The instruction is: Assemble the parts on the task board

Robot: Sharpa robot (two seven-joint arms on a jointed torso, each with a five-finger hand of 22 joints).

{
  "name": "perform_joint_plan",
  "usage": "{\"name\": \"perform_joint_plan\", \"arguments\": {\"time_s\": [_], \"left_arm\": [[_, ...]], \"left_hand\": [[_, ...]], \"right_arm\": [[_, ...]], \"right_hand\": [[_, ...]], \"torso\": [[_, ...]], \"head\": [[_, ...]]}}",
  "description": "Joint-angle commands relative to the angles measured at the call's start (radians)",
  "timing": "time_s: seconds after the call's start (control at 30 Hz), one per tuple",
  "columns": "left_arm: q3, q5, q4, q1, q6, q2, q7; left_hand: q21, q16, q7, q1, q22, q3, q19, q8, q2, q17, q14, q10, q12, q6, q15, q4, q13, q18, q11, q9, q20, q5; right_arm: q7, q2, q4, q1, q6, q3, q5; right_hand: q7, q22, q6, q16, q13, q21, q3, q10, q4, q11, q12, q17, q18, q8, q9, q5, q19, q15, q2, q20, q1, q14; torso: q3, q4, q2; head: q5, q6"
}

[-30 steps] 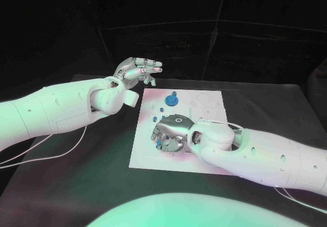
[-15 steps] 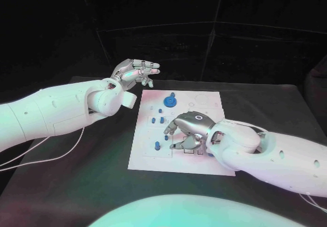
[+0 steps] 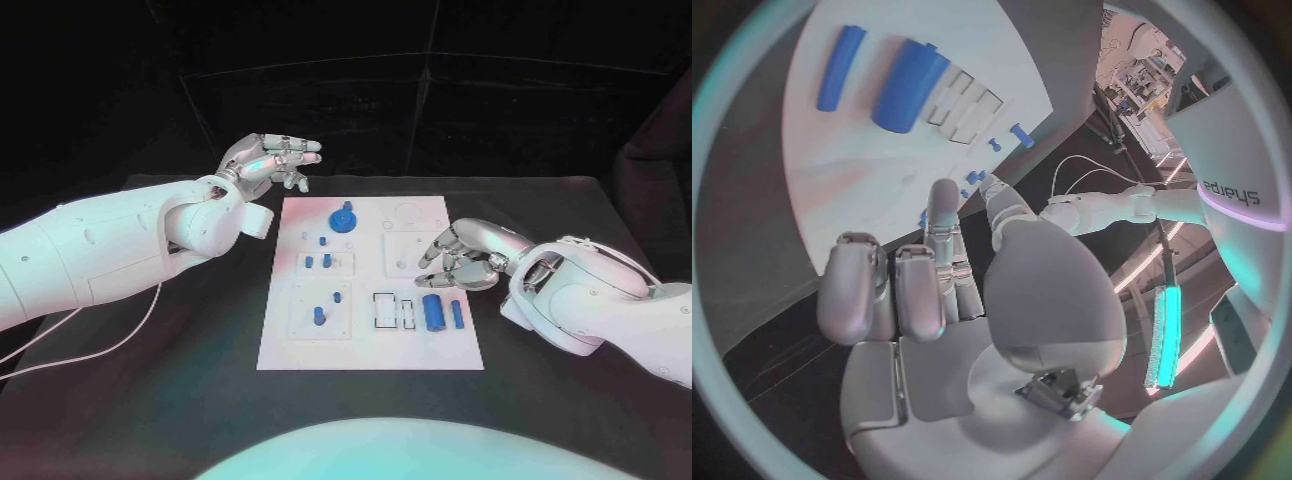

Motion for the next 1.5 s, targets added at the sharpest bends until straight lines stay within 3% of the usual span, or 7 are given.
{"name": "perform_joint_plan", "arguments": {"time_s": [0.03,0.17,0.23,0.5,0.9,1.3,1.5], "left_arm": [[0.001,0.003,0.008,0.002,0.009,-0.001,0.007],[0.000,0.003,0.011,0.002,0.010,-0.003,0.008],[0.000,0.003,0.012,0.002,0.010,-0.004,0.008],[0.000,0.003,0.013,0.001,0.012,-0.005,0.008],[0.000,0.003,0.013,0.001,0.013,-0.009,0.007],[0.000,0.003,0.009,0.001,0.014,-0.010,0.005],[0.000,0.003,0.008,0.001,0.017,-0.010,0.004]], "left_hand": [[-0.006,-0.004,0.007,0.010,-0.001,-0.002,-0.010,0.005,0.001,-0.001,-0.006,-0.004,0.003,0.001,0.000,-0.006,-0.001,0.014,0.004,-0.002,-0.001,0.001],[-0.006,-0.004,0.007,0.010,-0.001,-0.002,-0.010,0.005,0.001,-0.002,-0.007,-0.004,0.004,0.001,0.001,-0.005,-0.001,0.014,0.004,-0.002,-0.001,0.000],[-0.006,-0.004,0.007,0.010,-0.001,-0.002,-0.010,0.005,0.001,-0.002,-0.007,-0.004,0.004,0.001,0.001,-0.005,-0.001,0.014,0.004,-0.002,-0.001,0.000],[-0.006,-0.004,0.007,0.008,-0.001,-0.003,-0.010,0.006,0.001,-0.002,-0.007,-0.004,0.004,0.001,0.001,-0.005,-0.001,0.014,0.004,-0.002,0.000,0.000],[-0.006,-0.004,0.007,0.008,-0.001,-0.003,-0.010,0.006,0.001,-0.002,-0.007,-0.004,0.004,0.001,0.001,-0.005,-0.001,0.014,0.004,-0.002,0.000,0.000],[-0.007,-0.004,0.007,0.007,-0.002,-0.004,-0.011,0.006,0.001,-0.003,-0.007,-0.004,0.005,0.001,0.001,-0.005,-0.001,0.014,0.004,-0.001,0.000,0.000],[-0.007,-0.004,0.007,0.007,-0.002,-0.004,-0.011,0.006,0.001,-0.003,-0.007,-0.004,0.005,0.001,0.001,-0.005,-0.001,0.014,0.004,-0.001,0.000,0.000]], "right_arm": [[-0.173,-0.023,0.004,0.001,0.048,0.000,0.042],[-0.242,-0.043,0.012,-0.006,0.064,-0.001,0.011],[-0.273,-0.046,0.016,-0.011,0.073,-0.001,-0.002],[-0.333,-0.028,0.022,-0.040,0.101,-0.002,-0.034],[-0.344,0.015,0.010,-0.068,0.121,-0.002,-0.068],[-0.373,0.046,-0.010,-0.093,0.177,-0.002,-0.111],[-0.391,0.063,-0.021,-0.101,0.175,-0.002,-0.129]], "right_hand": [[-0.007,0.026,-0.010,0.014,0.297,0.015,-0.047,-0.007,0.021,-0.006,0.264,0.023,-0.012,0.033,0.019,-0.003,0.007,-0.001,0.028,-0.009,0.010,0.049],[-0.010,0.052,-0.025,0.036,0.553,0.030,-0.098,0.020,0.057,-0.002,0.488,0.069,-0.018,0.065,0.040,-0.001,0.014,-0.006,0.039,-0.006,-0.003,0.055],[-0.011,0.065,-0.037,0.049,0.655,0.037,-0.127,0.039,0.079,-0.002,0.578,0.095,-0.019,0.083,0.055,0.004,0.017,-0.004,0.044,-0.007,-0.005,0.059],[-0.009,0.114,-0.077,0.090,0.876,0.064,-0.195,0.107,0.141,0.005,0.775,0.188,-0.029,0.125,0.093,0.008,0.030,-0.002,0.049,-0.001,-0.002,0.071],[-0.008,0.125,-0.095,0.106,0.974,0.070,-0.229,0.152,0.174,0.006,0.866,0.226,-0.030,0.155,0.119,0.004,0.032,0.000,0.041,0.001,0.009,0.076],[-0.008,0.134,-0.100,0.115,1.005,0.075,-0.235,0.169,0.175,0.006,0.897,0.250,-0.032,0.166,0.129,0.003,0.035,0.000,0.042,0.002,0.017,0.080],[-0.009,0.136,-0.101,0.117,1.009,0.076,-0.232,0.170,0.166,0.005,0.900,0.254,-0.032,0.178,0.138,0.011,0.035,0.000,0.055,0.002,0.042,0.080]], "torso": [[-0.0009,-0.0104,-0.001],[-0.0004,-0.0142,-0.002],[-0.0020,-0.0120,-0.002],[-0.0018,-0.0079,-0.001],[-0.0033,-0.0085,-0.001],[-0.0035,-0.0070,0.000],[-0.0037,-0.0069,-0.001]], "head": [[-0.014,0.003],[-0.018,0.003],[-0.022,0.004],[-0.033,0.004],[-0.028,0.000],[-0.027,-0.006],[-0.025,-0.007]]}}
